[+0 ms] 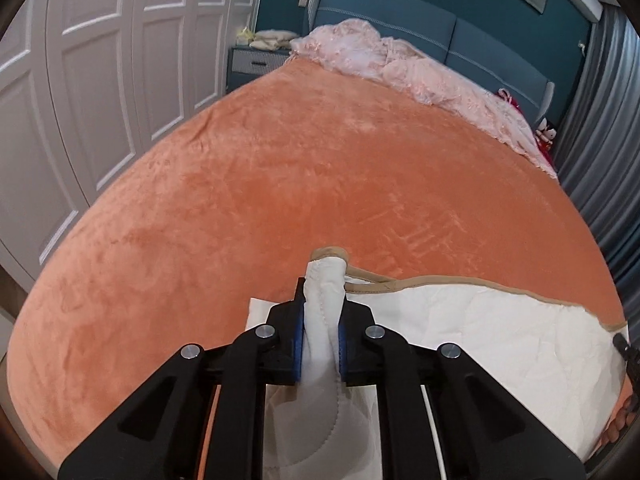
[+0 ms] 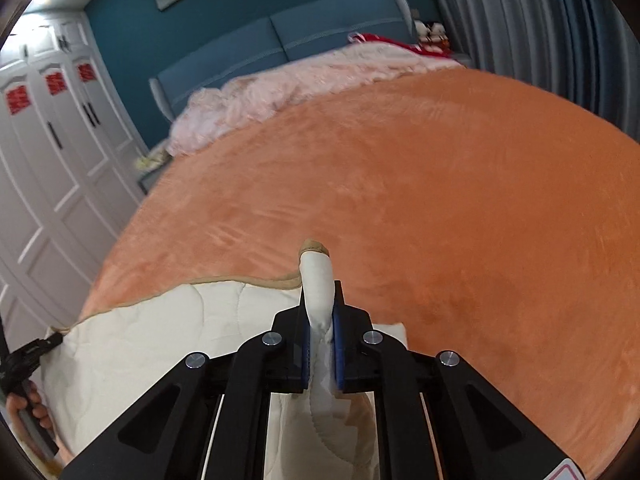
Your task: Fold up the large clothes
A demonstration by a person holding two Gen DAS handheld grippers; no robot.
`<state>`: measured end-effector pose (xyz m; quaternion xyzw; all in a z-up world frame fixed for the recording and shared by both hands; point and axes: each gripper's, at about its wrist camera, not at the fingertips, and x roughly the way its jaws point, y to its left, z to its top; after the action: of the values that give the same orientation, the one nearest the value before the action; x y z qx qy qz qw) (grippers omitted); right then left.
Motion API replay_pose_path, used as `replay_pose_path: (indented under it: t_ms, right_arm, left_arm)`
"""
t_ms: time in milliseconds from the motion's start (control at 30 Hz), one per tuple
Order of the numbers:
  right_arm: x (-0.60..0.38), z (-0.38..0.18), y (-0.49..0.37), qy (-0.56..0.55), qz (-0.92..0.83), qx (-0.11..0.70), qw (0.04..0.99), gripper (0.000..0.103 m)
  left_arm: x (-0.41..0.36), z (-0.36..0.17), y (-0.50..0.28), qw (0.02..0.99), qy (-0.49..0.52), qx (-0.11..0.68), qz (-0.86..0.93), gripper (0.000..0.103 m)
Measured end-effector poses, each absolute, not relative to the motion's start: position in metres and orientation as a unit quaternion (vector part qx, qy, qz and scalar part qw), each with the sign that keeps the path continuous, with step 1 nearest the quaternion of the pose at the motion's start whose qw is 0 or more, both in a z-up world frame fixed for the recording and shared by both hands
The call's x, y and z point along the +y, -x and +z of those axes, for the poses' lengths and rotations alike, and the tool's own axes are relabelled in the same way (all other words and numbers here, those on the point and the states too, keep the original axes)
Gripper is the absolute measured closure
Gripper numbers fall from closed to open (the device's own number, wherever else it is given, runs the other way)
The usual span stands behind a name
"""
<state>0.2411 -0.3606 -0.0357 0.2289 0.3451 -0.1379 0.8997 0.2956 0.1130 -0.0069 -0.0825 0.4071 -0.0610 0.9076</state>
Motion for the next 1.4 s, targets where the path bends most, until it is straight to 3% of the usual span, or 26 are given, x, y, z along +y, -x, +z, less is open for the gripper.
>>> replay_pose_path:
  t_ms: [267, 533, 1267, 1367, 1400]
  right_arm:
    - [-0.366, -0.098, -0.255, -0.228, -0.164, 0.4, 0.872, 0.095]
    - [-0.366, -0.123, -0.259, -0.227, -0.162, 0.416, 0.866, 0.095]
    - [-0.36, -0.131, -0.262, -0.214, -0.17, 0.417, 0.867, 0.091]
    - [-0.369, -0.104, -0.25, -0.232, -0.187, 0.4, 0.867, 0.081]
    - [-0.37, -0.088, -0.24, -0.241, -0.19, 0.376, 0.874, 0.079]
  left_arm:
    - [0.096, -0.071, -0.317, 0.893, 0.034, 0.447, -0.029, 0.091]
    - [0.094, -0.099, -0.322, 0.891, 0.029, 0.453, -0.024, 0.09]
    - [0.09, -0.108, -0.32, 0.895, 0.018, 0.445, -0.017, 0.086]
    - [0.091, -0.089, -0.317, 0.891, 0.009, 0.453, -0.009, 0.076]
    - [0.092, -0.079, -0.312, 0.894, 0.011, 0.449, -0.007, 0.062]
